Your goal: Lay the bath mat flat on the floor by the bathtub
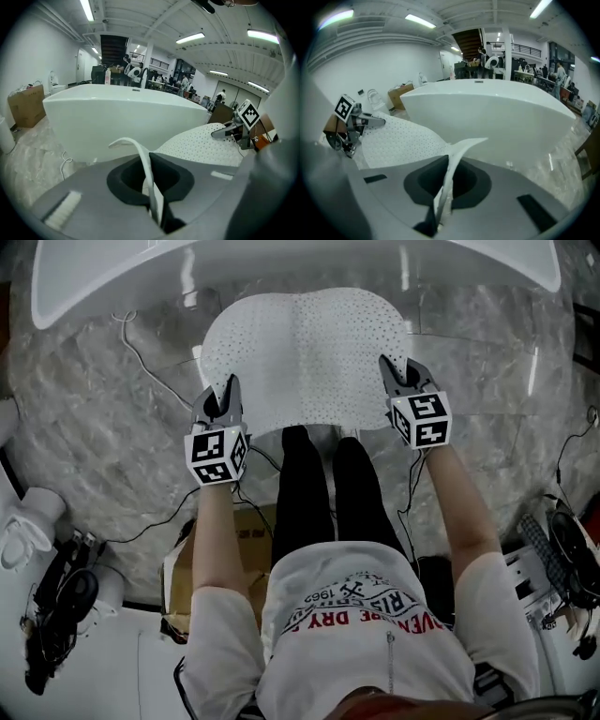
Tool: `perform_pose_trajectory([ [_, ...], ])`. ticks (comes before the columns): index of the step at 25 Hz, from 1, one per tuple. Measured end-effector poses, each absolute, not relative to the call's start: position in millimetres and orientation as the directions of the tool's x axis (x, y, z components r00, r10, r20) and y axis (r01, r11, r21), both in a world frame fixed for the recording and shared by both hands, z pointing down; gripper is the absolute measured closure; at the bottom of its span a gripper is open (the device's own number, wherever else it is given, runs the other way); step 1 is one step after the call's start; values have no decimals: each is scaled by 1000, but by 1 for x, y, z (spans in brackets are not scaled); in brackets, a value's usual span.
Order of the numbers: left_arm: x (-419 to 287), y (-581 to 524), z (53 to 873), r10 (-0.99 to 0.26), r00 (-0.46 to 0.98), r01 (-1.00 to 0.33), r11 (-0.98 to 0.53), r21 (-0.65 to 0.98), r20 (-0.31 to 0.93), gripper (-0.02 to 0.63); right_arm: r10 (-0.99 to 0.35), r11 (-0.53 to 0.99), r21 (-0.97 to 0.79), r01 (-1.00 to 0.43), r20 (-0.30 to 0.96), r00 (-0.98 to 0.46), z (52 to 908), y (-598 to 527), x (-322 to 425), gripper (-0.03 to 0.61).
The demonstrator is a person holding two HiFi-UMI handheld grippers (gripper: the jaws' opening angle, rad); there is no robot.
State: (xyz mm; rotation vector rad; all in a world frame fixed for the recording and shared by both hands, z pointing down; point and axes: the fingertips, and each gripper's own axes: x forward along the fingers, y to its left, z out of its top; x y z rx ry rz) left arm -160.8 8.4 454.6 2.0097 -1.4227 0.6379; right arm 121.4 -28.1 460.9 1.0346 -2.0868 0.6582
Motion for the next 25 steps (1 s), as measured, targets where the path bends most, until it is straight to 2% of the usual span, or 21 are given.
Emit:
perform_pose_trajectory([
  [9,-172,-24,626,-590,294,-951,-260,167,752,594,-423,556,-71,-828,834,-355,625,-71,123,559],
  [19,-181,-48,732,-546,274,-939,-330,98,791,594,-363,643,-9,-766,877,-315,729,-99,124,558],
  [25,-197,-57,782,-515,241,-963,-235,135,823,592,-316,559,-63,-827,905,-283,783,-104,130,558],
])
